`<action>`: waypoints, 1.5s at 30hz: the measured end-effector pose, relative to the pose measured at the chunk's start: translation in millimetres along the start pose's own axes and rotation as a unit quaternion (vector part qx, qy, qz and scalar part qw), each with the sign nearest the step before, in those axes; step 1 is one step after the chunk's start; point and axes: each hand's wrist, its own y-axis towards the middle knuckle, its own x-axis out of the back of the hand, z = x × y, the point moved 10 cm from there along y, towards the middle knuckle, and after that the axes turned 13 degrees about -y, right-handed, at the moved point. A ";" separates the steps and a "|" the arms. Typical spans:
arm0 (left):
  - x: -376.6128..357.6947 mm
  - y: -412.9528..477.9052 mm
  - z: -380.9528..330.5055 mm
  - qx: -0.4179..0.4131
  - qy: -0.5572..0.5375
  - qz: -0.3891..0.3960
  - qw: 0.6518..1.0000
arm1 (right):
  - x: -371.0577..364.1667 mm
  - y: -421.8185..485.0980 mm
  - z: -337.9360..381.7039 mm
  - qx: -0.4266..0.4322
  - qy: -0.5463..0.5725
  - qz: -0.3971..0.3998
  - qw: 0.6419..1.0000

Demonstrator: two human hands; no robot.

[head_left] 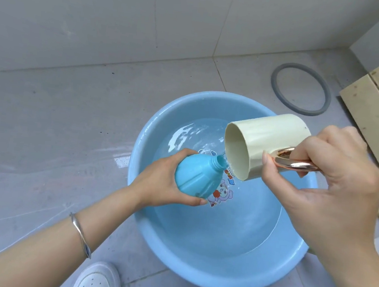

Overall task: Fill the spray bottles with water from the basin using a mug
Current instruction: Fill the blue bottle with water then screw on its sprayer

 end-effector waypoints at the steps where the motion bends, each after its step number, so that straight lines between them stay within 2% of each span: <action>1: 0.3 0.2 0.4 0.001 -0.004 -0.002 1.000 | -0.1 -0.3 2.2 0.010 -0.002 -0.002 1.000; 9: 0.5 0.5 1.9 0.001 -0.003 -0.003 1.000 | 0.1 -3.4 18.1 0.082 -0.019 -0.025 0.996; 14: 1.7 0.0 -0.7 -0.007 -0.008 -0.008 1.000 | -2.8 -5.2 19.4 0.082 -0.021 -0.021 0.996; 16: 2.3 -0.3 -1.0 -0.007 -0.013 -0.009 1.000 | -4.2 -5.4 8.2 0.040 0.002 -0.013 0.999; 18: 2.7 -0.4 -1.3 -0.010 -0.017 -0.010 1.000 | -6.7 -7.2 -14.1 -0.041 0.040 -0.004 0.998; 22: 4.3 -0.9 -1.4 -0.014 -0.022 -0.016 1.000 | -19.5 -26.1 -76.6 -0.228 0.118 0.000 0.966; 25: 6.0 -0.7 -2.0 -0.015 -0.037 -0.024 0.999 | -43.1 -46.7 -105.1 -0.289 0.109 0.046 0.950; 27: 6.3 -0.5 -2.0 -0.016 -0.048 -0.026 0.998 | -60.4 -59.9 -110.5 -0.283 0.079 0.084 0.952; 31: 7.3 -1.4 -0.7 -0.012 -0.059 -0.032 0.998 | -89.9 -80.2 -104.0 -0.209 0.018 0.147 0.966; 36: 7.3 -1.8 -0.9 -0.009 -0.057 -0.034 0.998 | -110.1 -94.9 -99.6 -0.162 -0.010 0.181 0.970; 42: 6.6 -1.4 -0.9 -0.010 -0.048 -0.034 0.998 | -129.0 -108.1 -98.5 -0.173 -0.008 0.220 0.960; 45: 6.6 -1.6 -0.5 -0.008 -0.045 -0.033 0.998 | -131.6 -111.7 -103.0 -0.215 0.037 0.217 0.951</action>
